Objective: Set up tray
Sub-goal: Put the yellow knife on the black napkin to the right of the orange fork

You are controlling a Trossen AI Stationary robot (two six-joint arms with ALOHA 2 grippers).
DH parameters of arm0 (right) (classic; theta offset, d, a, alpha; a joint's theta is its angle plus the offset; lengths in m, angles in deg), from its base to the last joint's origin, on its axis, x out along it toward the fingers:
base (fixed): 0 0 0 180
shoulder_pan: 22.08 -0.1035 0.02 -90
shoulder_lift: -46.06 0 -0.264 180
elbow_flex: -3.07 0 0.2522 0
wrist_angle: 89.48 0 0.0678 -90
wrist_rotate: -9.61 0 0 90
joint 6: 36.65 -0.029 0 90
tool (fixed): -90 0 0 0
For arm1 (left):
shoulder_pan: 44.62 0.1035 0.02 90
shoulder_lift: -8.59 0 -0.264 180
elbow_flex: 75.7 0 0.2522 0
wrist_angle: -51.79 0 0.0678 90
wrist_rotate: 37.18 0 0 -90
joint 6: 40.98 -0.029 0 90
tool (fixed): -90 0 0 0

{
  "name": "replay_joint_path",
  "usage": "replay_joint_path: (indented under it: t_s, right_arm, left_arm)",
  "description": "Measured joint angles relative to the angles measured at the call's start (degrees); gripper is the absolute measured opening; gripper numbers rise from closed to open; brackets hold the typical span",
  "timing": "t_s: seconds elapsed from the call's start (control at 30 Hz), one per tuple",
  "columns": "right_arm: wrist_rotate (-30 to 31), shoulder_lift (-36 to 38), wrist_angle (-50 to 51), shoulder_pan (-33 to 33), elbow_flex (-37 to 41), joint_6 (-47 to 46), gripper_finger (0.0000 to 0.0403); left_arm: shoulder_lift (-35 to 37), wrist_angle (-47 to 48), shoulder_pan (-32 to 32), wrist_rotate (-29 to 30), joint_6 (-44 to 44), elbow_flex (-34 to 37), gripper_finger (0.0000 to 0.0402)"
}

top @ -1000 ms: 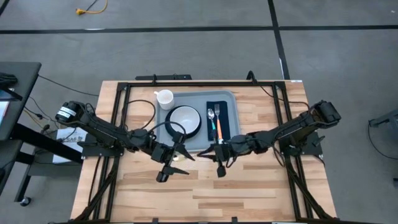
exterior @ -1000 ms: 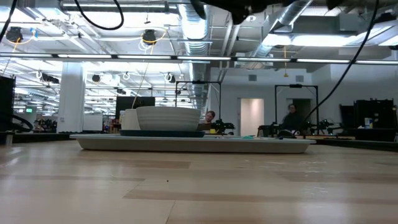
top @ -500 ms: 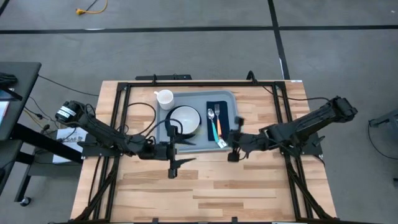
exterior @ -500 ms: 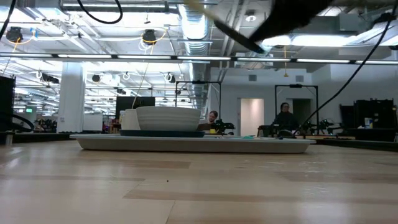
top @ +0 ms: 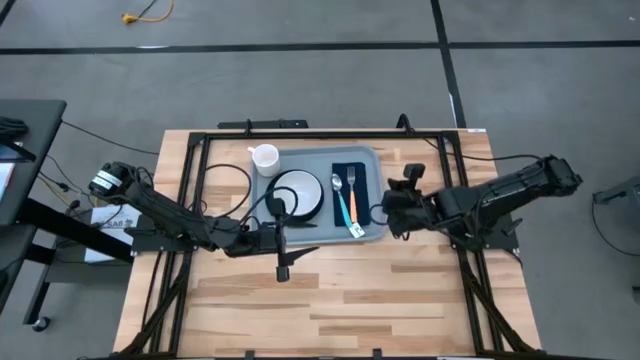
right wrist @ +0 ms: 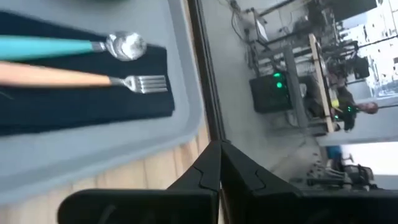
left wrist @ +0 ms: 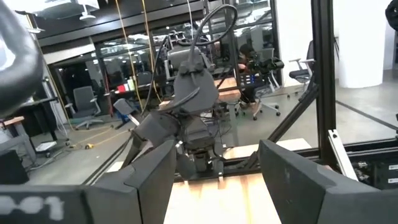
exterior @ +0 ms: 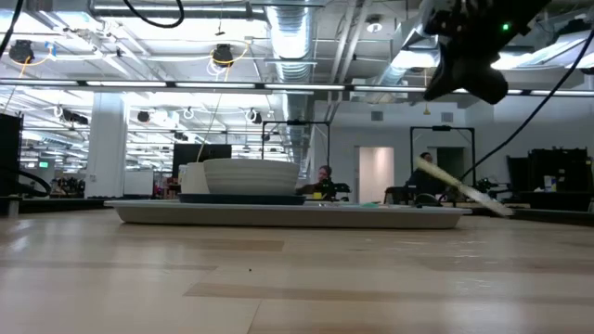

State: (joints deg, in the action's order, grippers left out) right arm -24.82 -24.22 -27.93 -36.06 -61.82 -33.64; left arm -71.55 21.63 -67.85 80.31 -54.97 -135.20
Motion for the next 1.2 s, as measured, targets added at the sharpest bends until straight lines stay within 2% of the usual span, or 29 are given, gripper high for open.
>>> replay_joint_path:
  t_s: [0.4,0.53,0.67,0.77,0.87,1.03,1.2]
  right_arm:
    - [-1.51,0.33,0.85,3.11,0.0,0.3,0.0]
    - [-1.49,0.33,5.3,4.47,0.0,-6.32,0.0]
    - [-1.56,0.33,14.09,8.12,0.0,-18.71,0.0]
    - [-4.42,0.33,20.62,12.73,0.0,-27.73,0.0]
    - [-11.36,0.33,22.09,18.84,0.0,-29.99,0.0]
    - [-22.51,0.14,16.6,30.2,0.0,-22.71,0.0]
    - [-34.08,-0.24,11.93,43.61,0.0,-12.82,0.0]
  left_arm:
    - [0.0,1.84,0.01,-0.08,0.05,-0.02,0.0219]
    - [0.0,2.32,-0.01,2.17,1.36,-0.02,0.0219]
    - [0.33,5.17,0.52,10.09,6.34,-0.04,0.0219]
    - [1.95,14.25,2.22,11.26,11.15,-0.95,0.0219]
    - [3.53,30.07,5.11,7.6,19.46,-3.85,0.0219]
    - [4.15,54.5,10.55,-1.97,27.15,-9.43,0.0219]
    - [4.17,70.31,14.44,-2.73,29.38,-12.56,0.0219]
